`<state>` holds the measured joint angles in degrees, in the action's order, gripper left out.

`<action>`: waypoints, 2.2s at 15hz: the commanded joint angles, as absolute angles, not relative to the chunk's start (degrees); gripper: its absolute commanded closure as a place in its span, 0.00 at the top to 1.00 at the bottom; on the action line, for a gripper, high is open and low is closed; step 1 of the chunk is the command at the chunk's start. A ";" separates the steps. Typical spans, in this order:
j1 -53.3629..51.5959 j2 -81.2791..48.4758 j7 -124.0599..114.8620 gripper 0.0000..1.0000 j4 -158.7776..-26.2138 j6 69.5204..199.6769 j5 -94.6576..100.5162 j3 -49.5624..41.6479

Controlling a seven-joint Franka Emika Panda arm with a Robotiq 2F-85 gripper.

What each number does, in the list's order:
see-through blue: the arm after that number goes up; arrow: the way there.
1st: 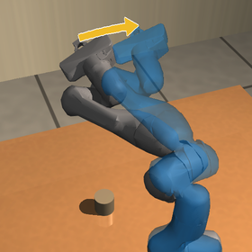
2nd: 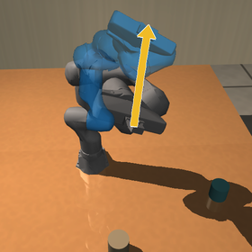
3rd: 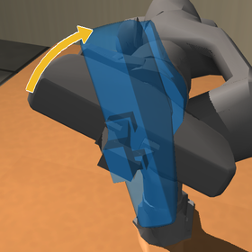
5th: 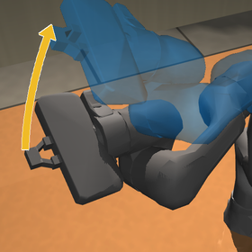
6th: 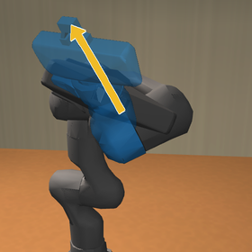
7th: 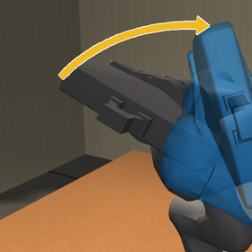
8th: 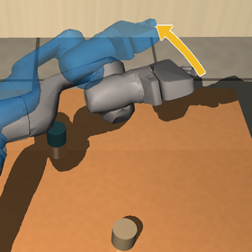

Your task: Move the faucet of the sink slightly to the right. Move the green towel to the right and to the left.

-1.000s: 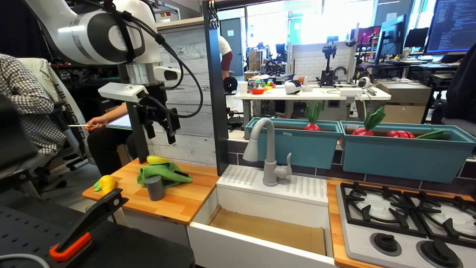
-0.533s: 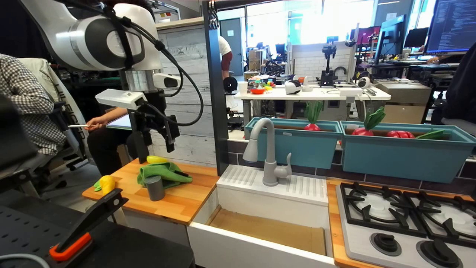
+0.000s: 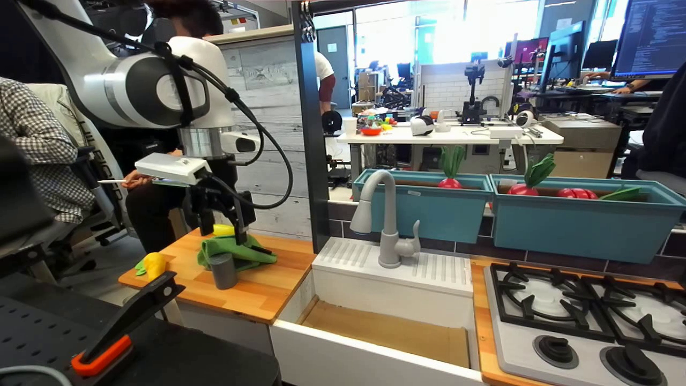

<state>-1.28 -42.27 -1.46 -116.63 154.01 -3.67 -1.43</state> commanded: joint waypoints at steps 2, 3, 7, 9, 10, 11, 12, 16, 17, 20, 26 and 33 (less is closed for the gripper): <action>-0.49 -45.67 0.14 1.00 -114.02 153.36 -1.87 -1.36; -0.62 -46.31 0.35 1.00 -113.46 153.41 -1.65 -1.56; -0.58 -48.35 1.06 1.00 -110.69 153.68 -0.57 -2.06; -0.46 -49.62 1.39 1.00 -108.68 153.83 -0.05 -2.13; -0.34 -50.14 1.52 1.00 -107.73 153.66 0.12 -2.07; -0.29 -50.86 1.67 1.00 -106.62 153.68 0.16 -2.03; -0.18 -51.53 1.90 1.00 -105.58 153.55 0.13 -1.92; 0.01 -55.08 2.84 1.00 -101.10 153.07 0.11 -1.55; 0.07 -56.05 3.11 1.00 -100.04 152.91 0.09 -1.41; 0.02 -58.72 3.82 1.00 -97.30 152.68 0.21 -1.21; -0.46 -62.27 4.74 1.00 -92.98 152.53 0.48 -1.02; -2.43 -64.26 5.61 1.00 -91.35 152.71 1.80 0.05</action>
<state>-1.67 -62.50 5.38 -93.74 153.96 -0.23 -0.63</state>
